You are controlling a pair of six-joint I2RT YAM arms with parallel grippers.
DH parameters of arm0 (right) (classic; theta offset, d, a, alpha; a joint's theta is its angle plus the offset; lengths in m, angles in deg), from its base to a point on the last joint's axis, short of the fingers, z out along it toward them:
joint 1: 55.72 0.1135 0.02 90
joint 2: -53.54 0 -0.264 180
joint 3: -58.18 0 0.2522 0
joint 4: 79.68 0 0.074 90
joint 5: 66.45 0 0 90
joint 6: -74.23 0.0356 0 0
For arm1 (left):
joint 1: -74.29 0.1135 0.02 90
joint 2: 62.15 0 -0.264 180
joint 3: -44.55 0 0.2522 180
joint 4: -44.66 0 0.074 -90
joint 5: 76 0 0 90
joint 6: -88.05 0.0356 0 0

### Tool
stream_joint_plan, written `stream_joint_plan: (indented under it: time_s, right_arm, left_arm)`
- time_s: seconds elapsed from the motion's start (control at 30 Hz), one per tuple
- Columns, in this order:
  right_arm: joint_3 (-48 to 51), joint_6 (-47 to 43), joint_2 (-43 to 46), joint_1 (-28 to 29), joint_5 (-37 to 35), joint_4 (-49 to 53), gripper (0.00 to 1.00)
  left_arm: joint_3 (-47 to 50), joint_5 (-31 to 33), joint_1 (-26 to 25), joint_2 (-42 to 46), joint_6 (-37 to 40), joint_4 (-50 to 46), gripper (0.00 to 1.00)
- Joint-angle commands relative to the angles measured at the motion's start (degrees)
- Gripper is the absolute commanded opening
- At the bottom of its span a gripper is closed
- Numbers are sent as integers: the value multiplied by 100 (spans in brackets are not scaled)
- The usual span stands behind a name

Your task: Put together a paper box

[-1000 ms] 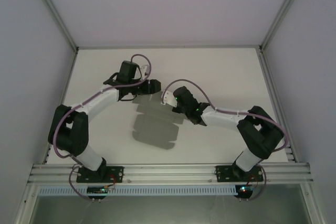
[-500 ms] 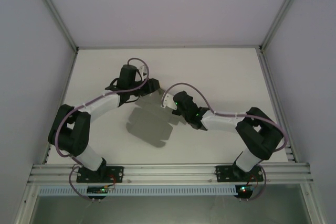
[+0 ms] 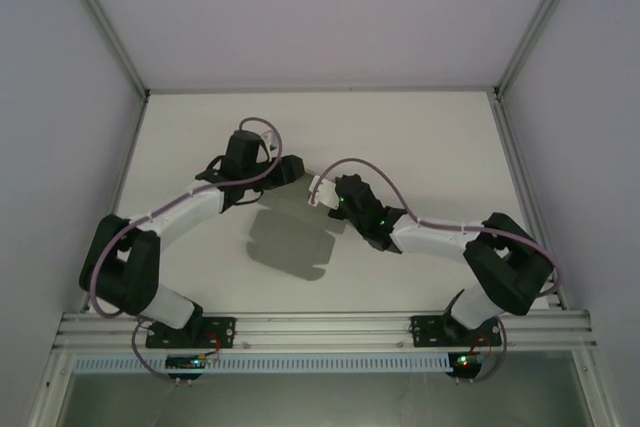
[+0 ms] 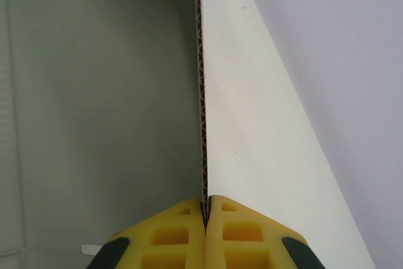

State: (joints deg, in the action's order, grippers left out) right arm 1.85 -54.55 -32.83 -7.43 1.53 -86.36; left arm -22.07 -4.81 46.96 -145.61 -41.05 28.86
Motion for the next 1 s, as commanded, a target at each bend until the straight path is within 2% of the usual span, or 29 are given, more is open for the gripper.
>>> stream_joint_plan:
  time_s: [0.0, 0.03, 0.07, 0.23, 0.33, 0.43, 0.73, 0.83, 0.97]
  right_arm:
    - [81, 125, 255, -57, 23, -71, 0]
    - [88, 131, 301, -96, 35, -3, 0]
    - [102, 142, 348, -116, 45, 60, 0]
    - [139, 328, 568, -284, 258, 476, 0]
    - [104, 492, 617, -366, 403, 718, 0]
    - [89, 571, 639, -384, 534, 832, 0]
    - [11, 907, 602, -522, 850, 924, 0]
    - [3, 986, 604, -573, 884, 898, 0]
    - [-55, 1118, 628, -667, 1157, 998, 0]
  left_arm:
    - [205, 616, 110, 664, 598, -802, 83]
    - [305, 761, 187, 853, 694, -967, 94]
    - [397, 912, 265, 1000, 735, -1115, 100]
    - [1040, 1286, 1006, 1513, 778, -1522, 100]
    - [1522, 340, 1422, 1625, 895, -892, 99]
    - [1834, -541, 1559, 1551, 886, 42, 89]
    - [1826, -1575, 1617, 672, 763, 1494, 51]
    - [1761, -1671, 1615, 479, 810, 1511, 45]
    - [1814, -1827, 1613, 281, 812, 1752, 43]
